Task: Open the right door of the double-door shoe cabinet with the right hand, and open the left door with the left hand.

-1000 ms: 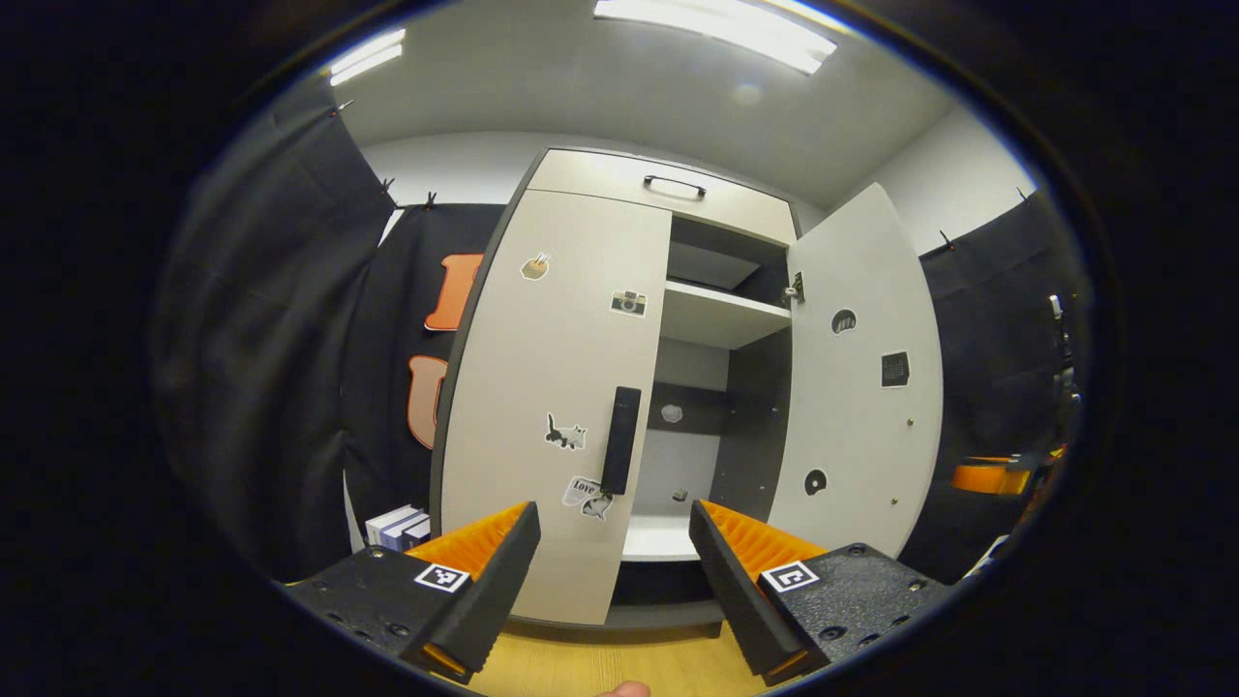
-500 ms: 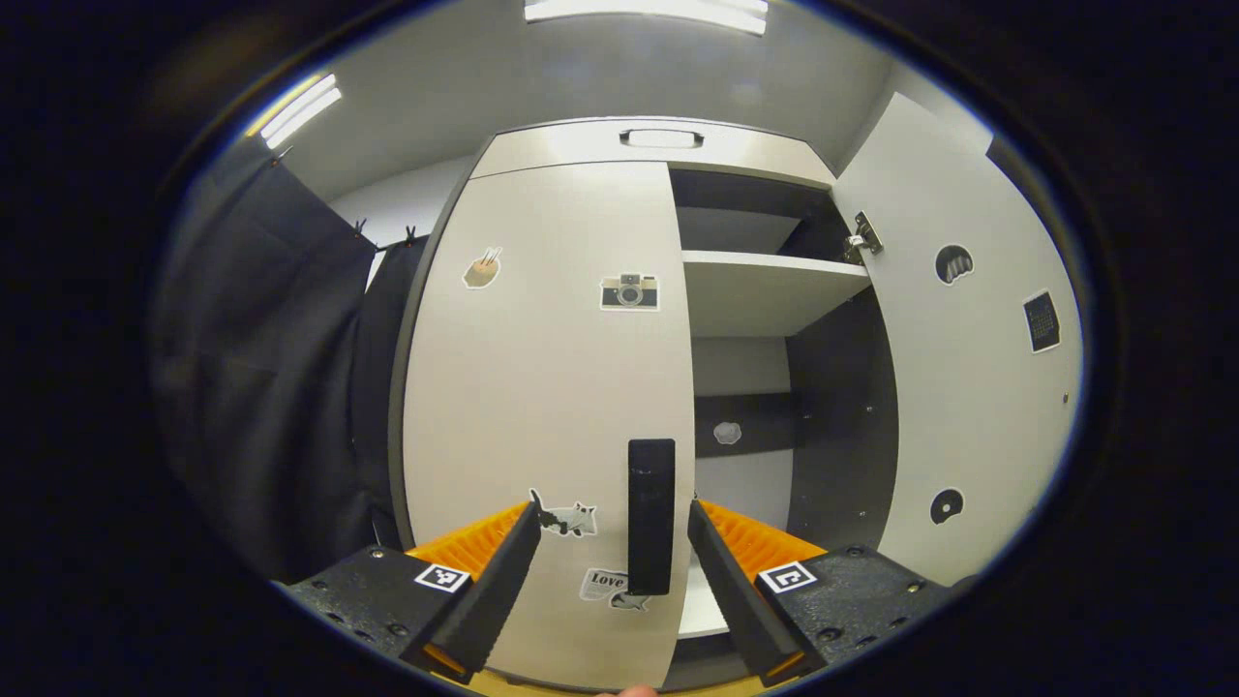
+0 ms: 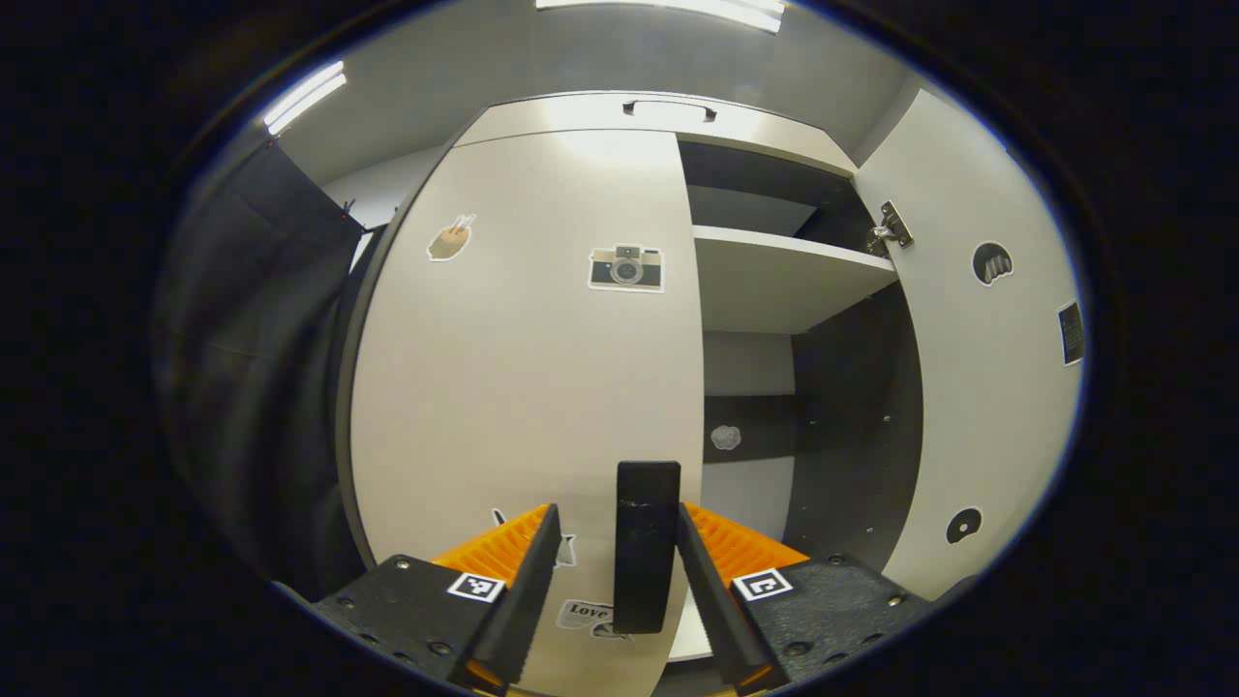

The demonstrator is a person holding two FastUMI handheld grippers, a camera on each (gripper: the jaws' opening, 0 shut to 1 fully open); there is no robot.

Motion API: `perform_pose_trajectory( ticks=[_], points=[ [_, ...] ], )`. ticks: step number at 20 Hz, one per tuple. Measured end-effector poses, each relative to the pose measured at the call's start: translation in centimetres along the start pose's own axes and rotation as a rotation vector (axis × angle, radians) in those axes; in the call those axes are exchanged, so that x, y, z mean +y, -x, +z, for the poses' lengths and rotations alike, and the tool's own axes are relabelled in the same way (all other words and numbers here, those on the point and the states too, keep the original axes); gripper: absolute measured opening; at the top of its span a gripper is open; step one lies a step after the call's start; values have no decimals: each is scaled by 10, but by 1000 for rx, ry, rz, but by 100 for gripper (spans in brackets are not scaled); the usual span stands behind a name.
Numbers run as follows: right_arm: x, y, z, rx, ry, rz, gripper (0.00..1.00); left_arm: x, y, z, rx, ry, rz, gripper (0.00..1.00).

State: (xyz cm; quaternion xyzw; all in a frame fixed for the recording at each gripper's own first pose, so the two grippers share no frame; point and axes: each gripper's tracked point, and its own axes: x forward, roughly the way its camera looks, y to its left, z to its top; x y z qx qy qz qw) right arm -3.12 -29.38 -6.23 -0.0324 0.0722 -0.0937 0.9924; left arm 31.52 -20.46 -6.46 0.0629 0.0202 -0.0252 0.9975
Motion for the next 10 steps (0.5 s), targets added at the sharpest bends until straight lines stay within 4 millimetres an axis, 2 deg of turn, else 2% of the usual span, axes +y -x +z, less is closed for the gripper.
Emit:
perform_pose_trajectory(
  ticks=[1,2,3,5,6,7,8,10],
  points=[
    [-1,1,-1,4,5,-5,89,-3,-2,-3,12,15,-16,51],
    [0,1,1,5,10,-8,89,-4,-6,-7,24,19,-16,42],
    [2,2,2,4,15,-7,97,-3,-8,-12,37,13,-11,38],
    [7,6,5,-4,20,7,97,-2,-9,-23,57,39,5,35],
    [13,6,7,-8,21,25,89,-1,-10,-25,46,53,15,35],
    [18,5,8,-8,23,37,89,-1,-9,-26,50,47,21,35],
    [19,4,8,-5,25,39,97,-1,-9,-25,53,26,20,34],
    [23,7,9,-5,25,43,97,-2,-10,-27,88,-6,9,31]
  ],
)
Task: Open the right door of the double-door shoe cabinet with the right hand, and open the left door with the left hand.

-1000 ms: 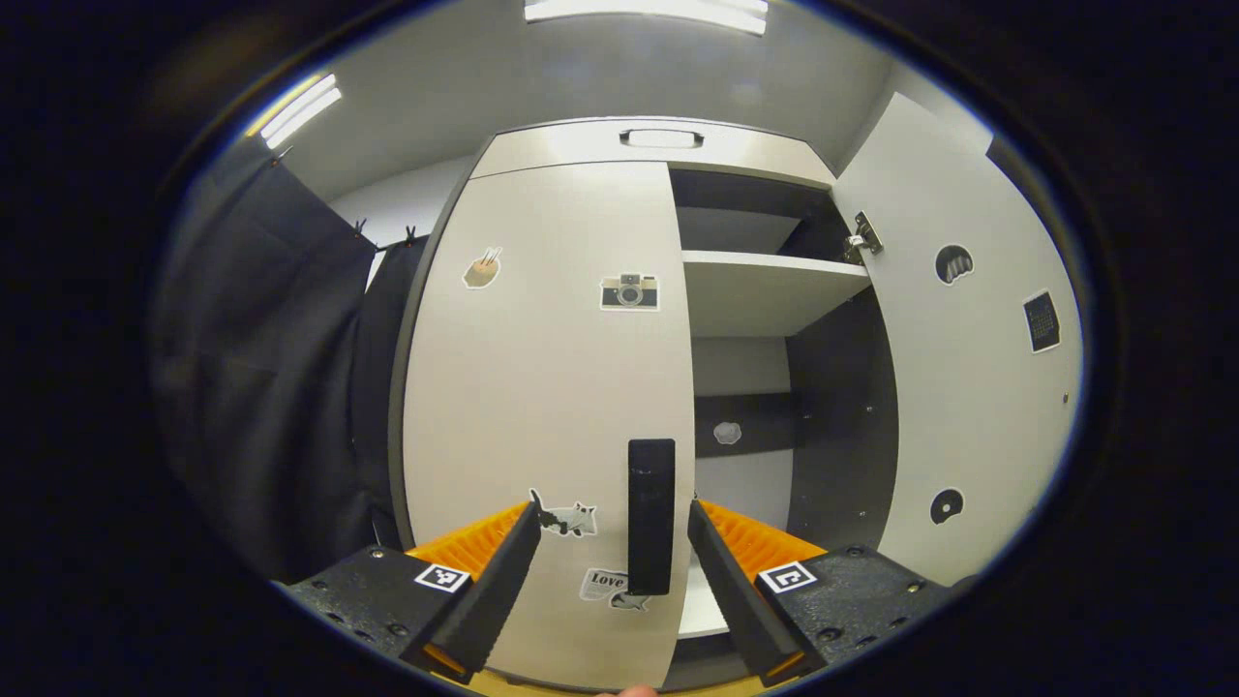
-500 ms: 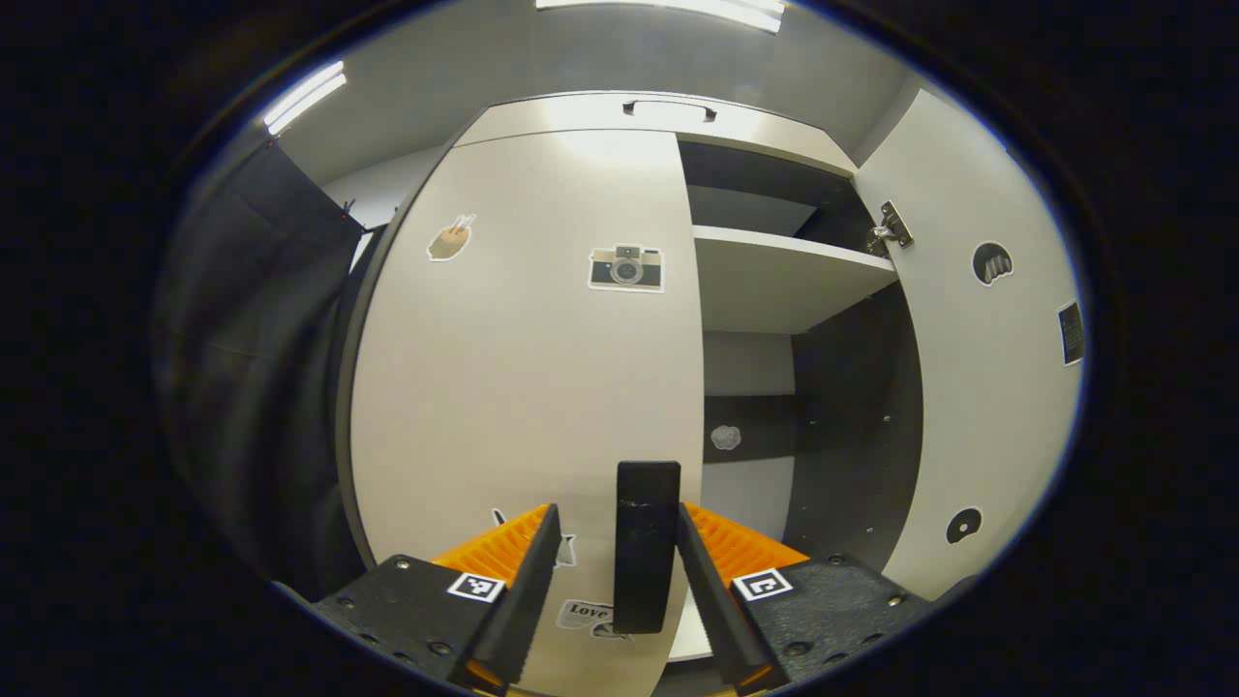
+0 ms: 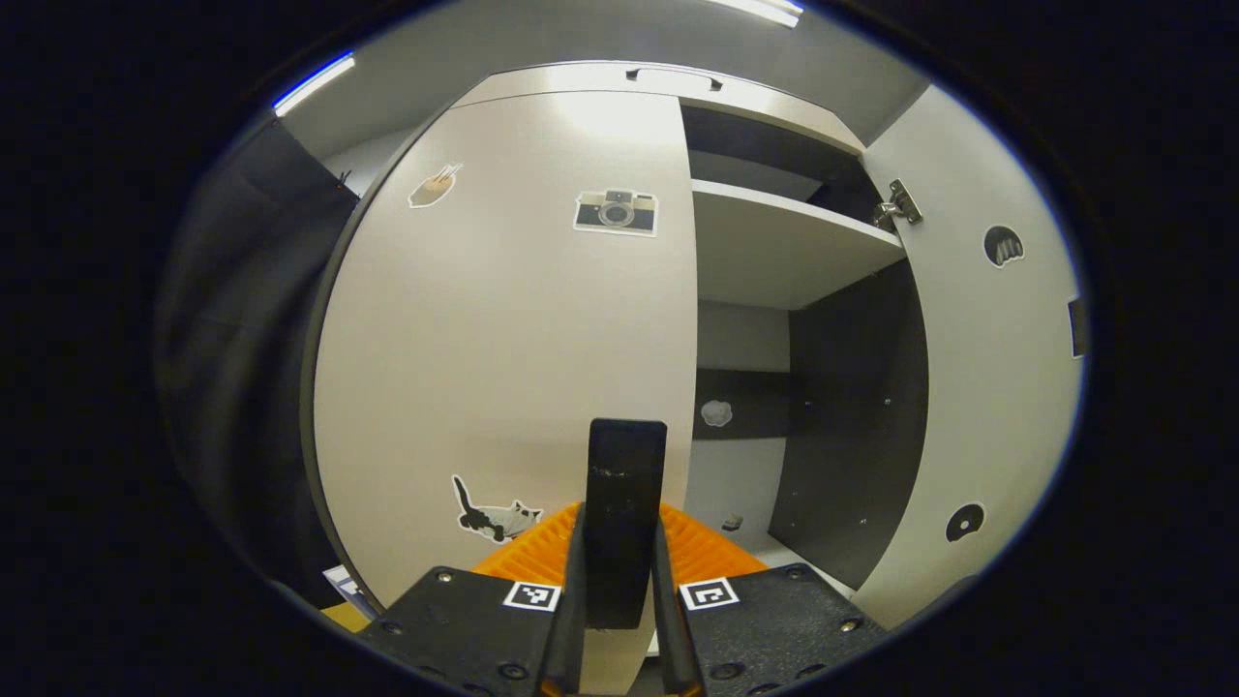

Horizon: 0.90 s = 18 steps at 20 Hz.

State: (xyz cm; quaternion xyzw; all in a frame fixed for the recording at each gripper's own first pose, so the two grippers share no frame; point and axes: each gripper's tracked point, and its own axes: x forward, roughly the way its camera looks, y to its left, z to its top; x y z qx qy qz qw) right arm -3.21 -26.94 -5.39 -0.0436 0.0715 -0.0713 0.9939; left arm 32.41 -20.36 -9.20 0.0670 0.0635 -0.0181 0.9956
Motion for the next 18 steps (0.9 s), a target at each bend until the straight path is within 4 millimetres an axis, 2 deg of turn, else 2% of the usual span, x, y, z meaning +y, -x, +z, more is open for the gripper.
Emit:
perform_pose_trajectory(
  ticks=[1,3,5,8,10,13,17,18],
  points=[
    [2,2,2,-6,-10,4,97,0,1,-2,23,1,-3,27],
    [7,6,9,-32,-33,10,97,0,6,-3,51,-7,-31,26],
    [3,5,16,-57,-40,-20,97,1,16,-4,69,-26,-75,27],
    [-1,8,22,-65,-51,-53,97,6,43,-8,95,-71,-134,26],
    [-8,22,22,-61,-57,-80,97,14,56,-9,117,-50,-138,27],
    [-6,29,26,-65,-66,-88,97,26,79,-8,105,-19,-119,26],
    [-12,40,33,-67,-5,-149,97,34,104,-7,92,-41,-128,26],
    [-8,44,36,-72,-1,-153,89,39,111,-7,90,-29,-136,26]
  ],
)
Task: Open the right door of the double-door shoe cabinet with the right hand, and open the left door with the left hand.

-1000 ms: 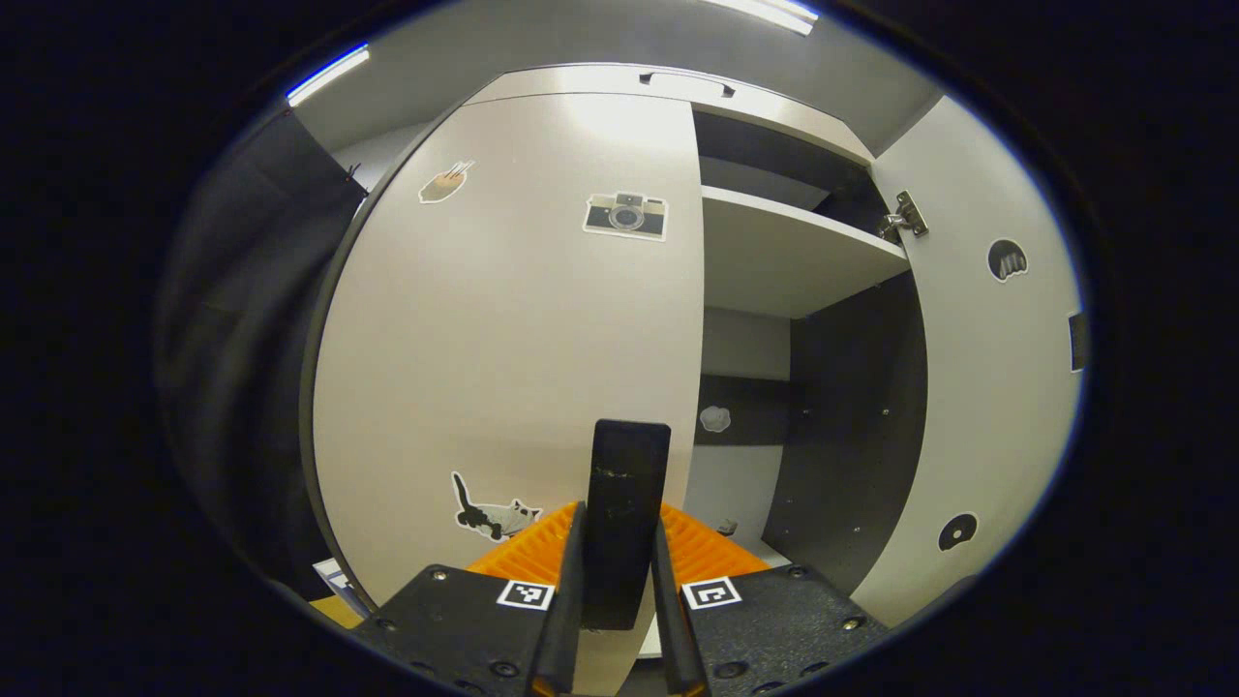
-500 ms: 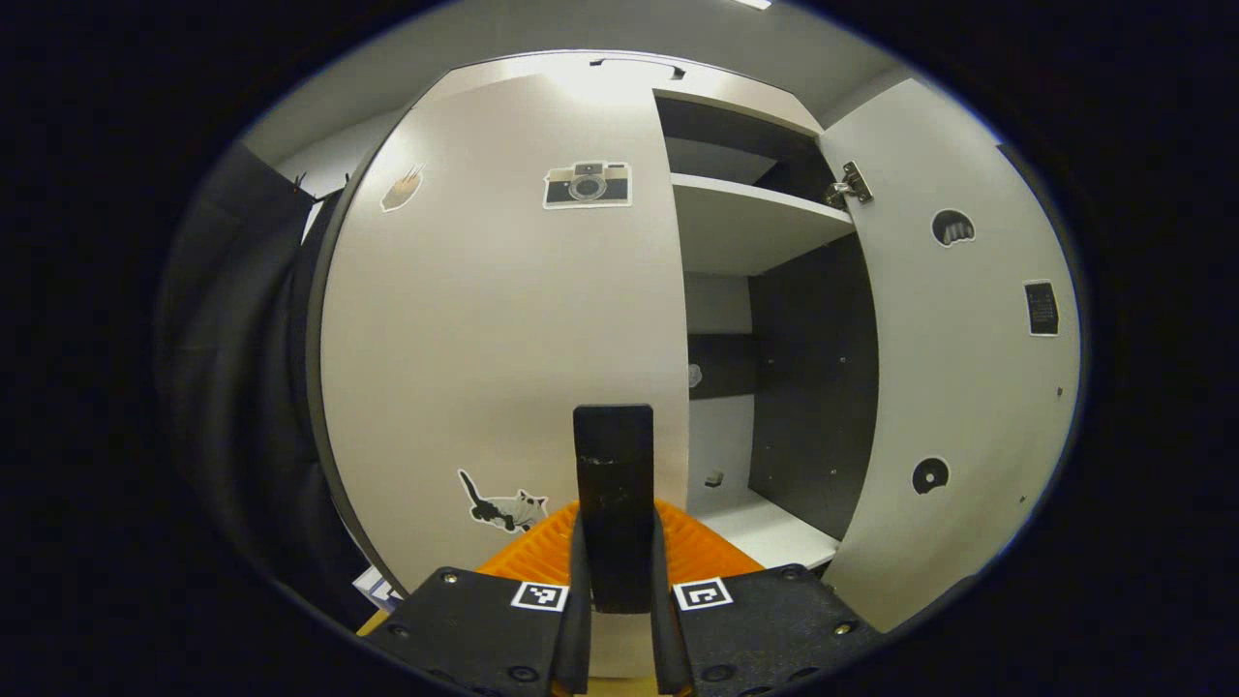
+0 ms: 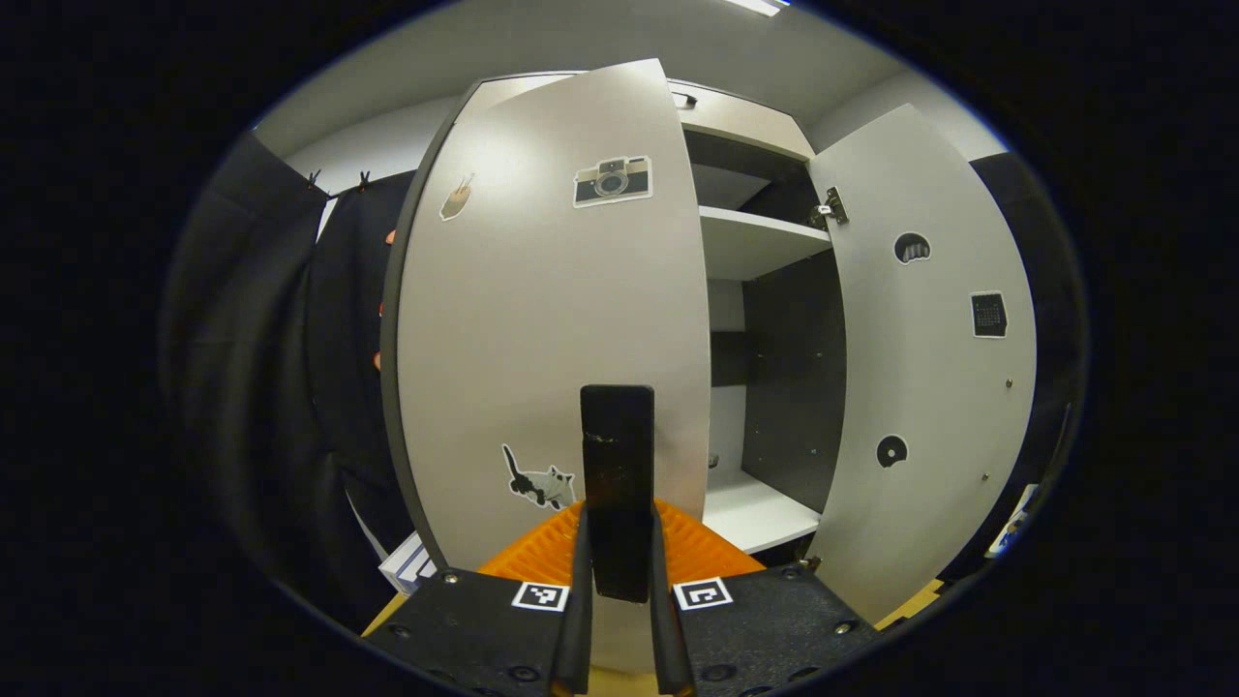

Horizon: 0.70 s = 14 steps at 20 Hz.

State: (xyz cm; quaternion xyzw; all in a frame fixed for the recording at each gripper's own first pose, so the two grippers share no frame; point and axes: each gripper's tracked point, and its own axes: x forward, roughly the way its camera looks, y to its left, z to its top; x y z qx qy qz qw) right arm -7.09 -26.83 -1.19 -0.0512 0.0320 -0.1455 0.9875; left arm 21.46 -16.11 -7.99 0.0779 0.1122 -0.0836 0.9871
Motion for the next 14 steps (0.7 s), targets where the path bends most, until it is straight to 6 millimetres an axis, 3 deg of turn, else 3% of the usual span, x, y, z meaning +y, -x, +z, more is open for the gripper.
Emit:
perform_pose_trajectory(
  ticks=[2,3,6,9,14],
  points=[
    [8,6,6,-12,-6,1,90,12,14,-1,-5,35,-8,26],
    [13,5,9,-18,-9,5,97,18,21,1,-7,49,-9,26],
    [25,2,10,-24,-16,17,89,34,46,0,-14,65,-6,26],
    [39,-1,11,-21,-34,46,97,52,67,0,-25,99,4,25],
    [53,-10,24,-46,-38,78,97,53,83,-2,-37,134,-50,18]
  ],
)
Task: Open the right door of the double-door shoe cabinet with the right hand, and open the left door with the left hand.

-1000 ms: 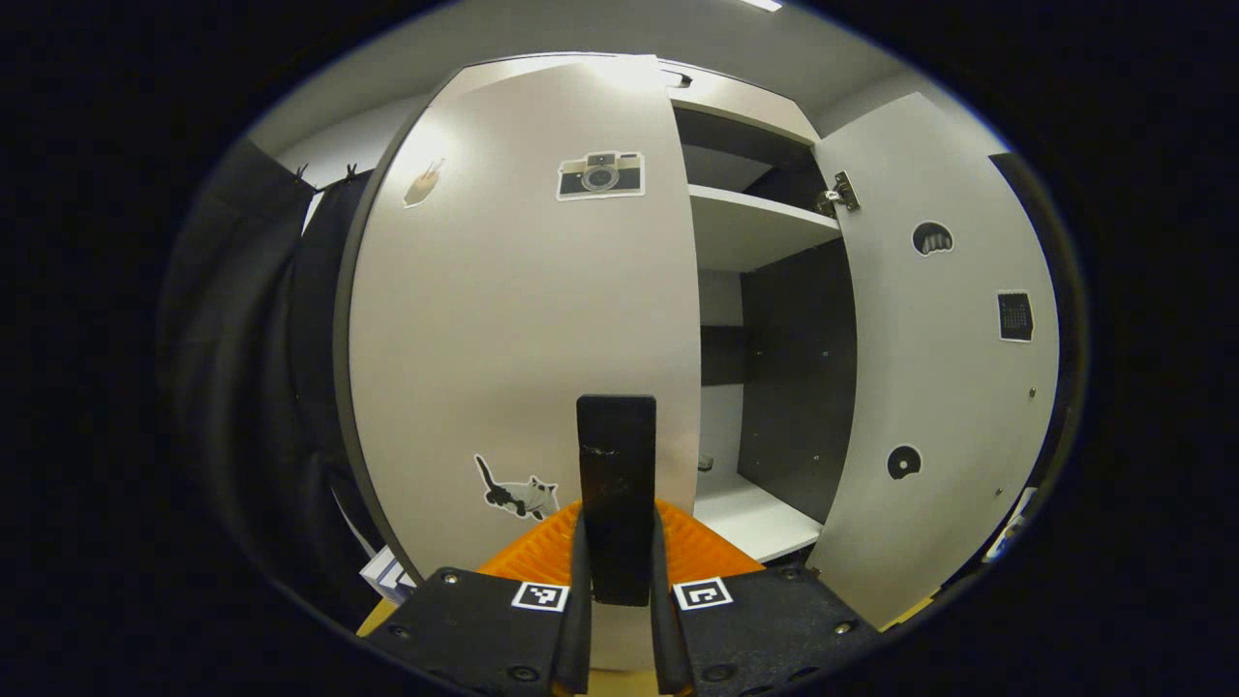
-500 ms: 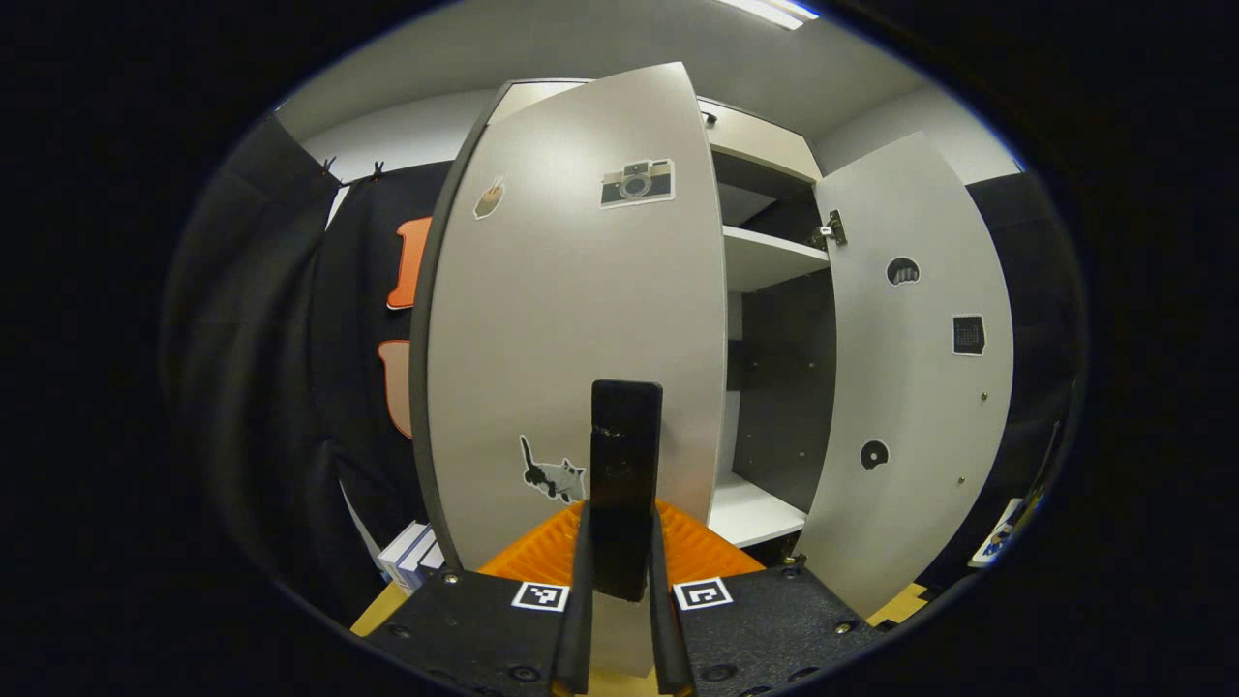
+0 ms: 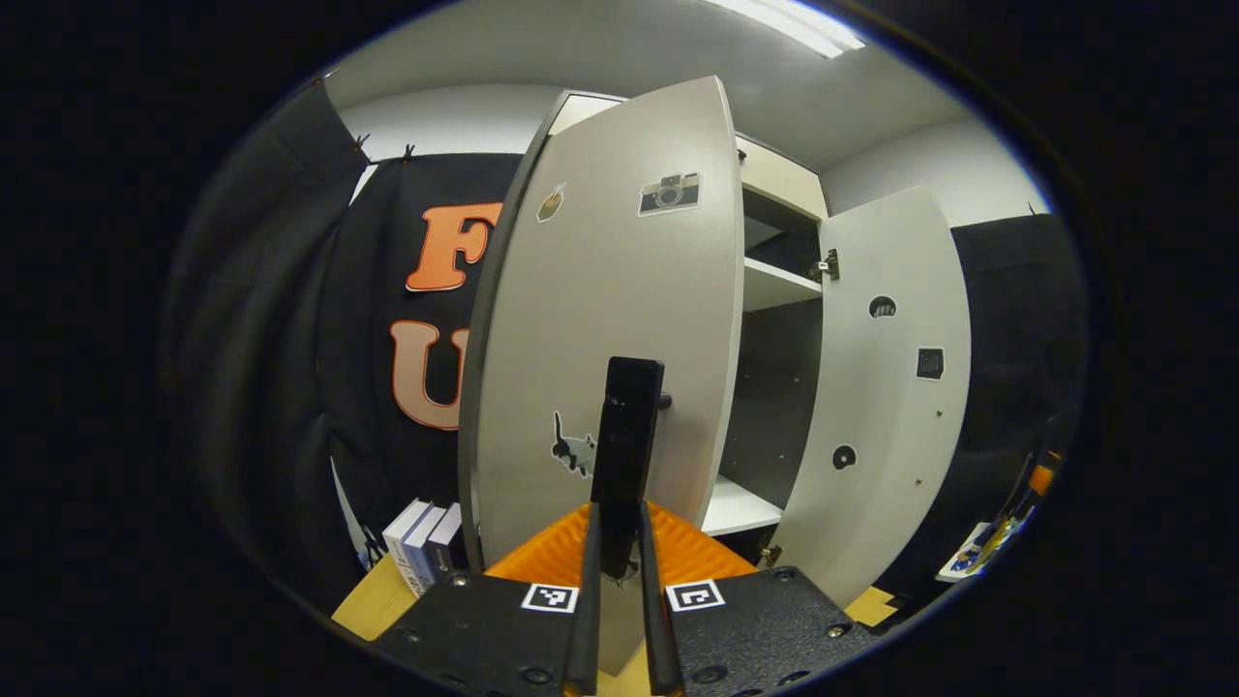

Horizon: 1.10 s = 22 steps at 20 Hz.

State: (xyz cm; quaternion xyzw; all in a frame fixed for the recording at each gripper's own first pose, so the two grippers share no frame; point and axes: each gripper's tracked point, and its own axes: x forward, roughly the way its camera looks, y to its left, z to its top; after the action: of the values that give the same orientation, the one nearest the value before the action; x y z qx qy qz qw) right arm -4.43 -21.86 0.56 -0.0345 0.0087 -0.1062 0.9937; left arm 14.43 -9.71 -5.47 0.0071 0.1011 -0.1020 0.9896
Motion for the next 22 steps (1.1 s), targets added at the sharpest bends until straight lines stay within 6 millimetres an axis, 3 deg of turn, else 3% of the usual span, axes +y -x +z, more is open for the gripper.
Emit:
perform_pose_trajectory(
  ticks=[4,14,22],
  points=[
    [-1,4,-2,2,2,1,97,-3,-3,-1,-11,-21,11,19],
    [-22,23,-8,28,3,-57,97,30,22,4,-39,15,159,20],
    [-5,23,-9,21,9,-35,97,54,35,16,-94,-37,210,18]
  ],
)
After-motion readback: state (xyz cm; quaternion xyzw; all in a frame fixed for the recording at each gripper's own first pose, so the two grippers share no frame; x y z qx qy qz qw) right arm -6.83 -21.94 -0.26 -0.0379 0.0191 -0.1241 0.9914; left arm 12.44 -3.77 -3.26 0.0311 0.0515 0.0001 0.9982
